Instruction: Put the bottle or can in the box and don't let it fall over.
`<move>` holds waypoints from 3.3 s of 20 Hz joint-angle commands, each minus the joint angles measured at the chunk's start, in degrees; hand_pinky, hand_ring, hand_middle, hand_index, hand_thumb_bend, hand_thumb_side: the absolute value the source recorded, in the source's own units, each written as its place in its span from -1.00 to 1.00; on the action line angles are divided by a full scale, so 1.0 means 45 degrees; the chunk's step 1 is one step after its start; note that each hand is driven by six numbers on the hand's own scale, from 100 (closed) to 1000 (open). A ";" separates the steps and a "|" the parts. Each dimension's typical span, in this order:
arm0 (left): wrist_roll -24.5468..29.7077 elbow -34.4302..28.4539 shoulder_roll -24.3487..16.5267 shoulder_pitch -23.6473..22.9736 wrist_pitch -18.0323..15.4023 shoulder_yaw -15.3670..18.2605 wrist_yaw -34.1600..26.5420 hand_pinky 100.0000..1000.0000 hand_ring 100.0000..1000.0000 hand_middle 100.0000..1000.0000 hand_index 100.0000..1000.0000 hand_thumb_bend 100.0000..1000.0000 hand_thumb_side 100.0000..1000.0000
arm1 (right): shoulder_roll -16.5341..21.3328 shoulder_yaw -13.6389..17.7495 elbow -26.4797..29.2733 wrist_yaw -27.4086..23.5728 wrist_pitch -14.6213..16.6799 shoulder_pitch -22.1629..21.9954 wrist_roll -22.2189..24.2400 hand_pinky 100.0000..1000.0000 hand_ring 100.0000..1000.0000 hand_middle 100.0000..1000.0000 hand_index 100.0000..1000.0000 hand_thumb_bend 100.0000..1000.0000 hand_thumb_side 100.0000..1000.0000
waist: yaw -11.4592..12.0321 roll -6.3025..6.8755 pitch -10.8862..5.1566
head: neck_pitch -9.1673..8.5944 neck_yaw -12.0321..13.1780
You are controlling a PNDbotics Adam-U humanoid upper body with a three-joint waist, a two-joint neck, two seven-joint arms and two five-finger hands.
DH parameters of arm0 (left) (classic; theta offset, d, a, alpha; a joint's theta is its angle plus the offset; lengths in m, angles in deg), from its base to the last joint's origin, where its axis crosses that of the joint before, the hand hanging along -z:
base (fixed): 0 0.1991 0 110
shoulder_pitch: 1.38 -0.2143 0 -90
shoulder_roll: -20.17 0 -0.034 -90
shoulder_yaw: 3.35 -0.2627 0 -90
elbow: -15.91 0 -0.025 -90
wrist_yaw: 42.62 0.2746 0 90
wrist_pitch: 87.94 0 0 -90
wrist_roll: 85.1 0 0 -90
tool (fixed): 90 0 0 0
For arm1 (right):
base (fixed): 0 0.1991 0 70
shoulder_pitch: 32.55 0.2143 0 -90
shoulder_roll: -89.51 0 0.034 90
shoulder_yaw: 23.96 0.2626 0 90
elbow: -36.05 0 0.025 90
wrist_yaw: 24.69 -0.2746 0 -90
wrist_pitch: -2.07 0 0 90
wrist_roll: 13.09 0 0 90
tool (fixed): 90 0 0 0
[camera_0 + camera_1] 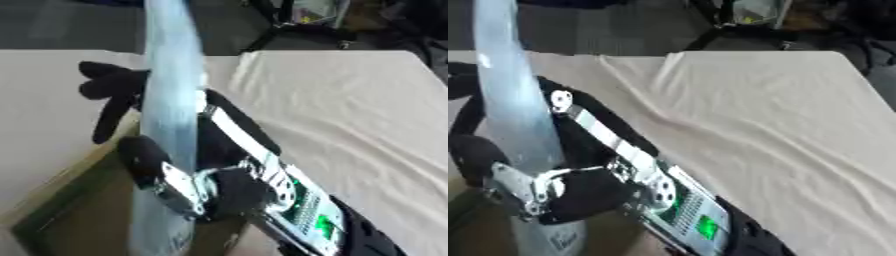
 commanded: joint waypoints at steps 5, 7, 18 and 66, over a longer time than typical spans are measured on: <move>-0.0086 -0.0265 -0.0397 0.0028 -0.0032 0.0136 -0.0052 1.00 1.00 0.95 0.36 -1.00 0.39 | 0.0120 0.0426 -0.1586 0.2008 0.1844 0.0168 -0.1441 1.00 1.00 0.51 0.85 -1.00 -0.18 | 0.0064 0.0082 -0.0454 | 0.0227 0.0157; -0.0107 -0.0265 -0.0406 0.0007 -0.0041 0.0142 -0.0072 1.00 1.00 0.95 0.36 -1.00 0.39 | 0.0129 0.0455 -0.1920 0.2411 0.2170 0.0220 -0.1861 1.00 1.00 0.63 0.91 -1.00 -0.18 | 0.0091 0.0085 -0.0503 | 0.0259 0.0162; -0.0185 -0.0265 -0.0477 -0.0173 0.0009 0.0196 -0.0073 1.00 1.00 0.94 0.36 -1.00 0.38 | 0.0495 0.0224 -0.1904 0.4199 0.1477 -0.0094 -0.0075 1.00 1.00 1.00 1.00 -1.00 -0.04 | -0.0050 -0.0023 -0.0771 | 0.0419 0.0330; -0.0457 -0.0220 -0.0930 -0.1055 0.0080 0.0127 -0.0306 1.00 1.00 0.93 0.37 -1.00 0.35 | 0.5779 0.6214 0.1707 -0.8238 -0.2154 -0.2730 -0.0253 1.00 1.00 0.90 1.00 -1.00 -0.16 | -0.0883 0.0018 -0.2594 | 0.2775 0.2321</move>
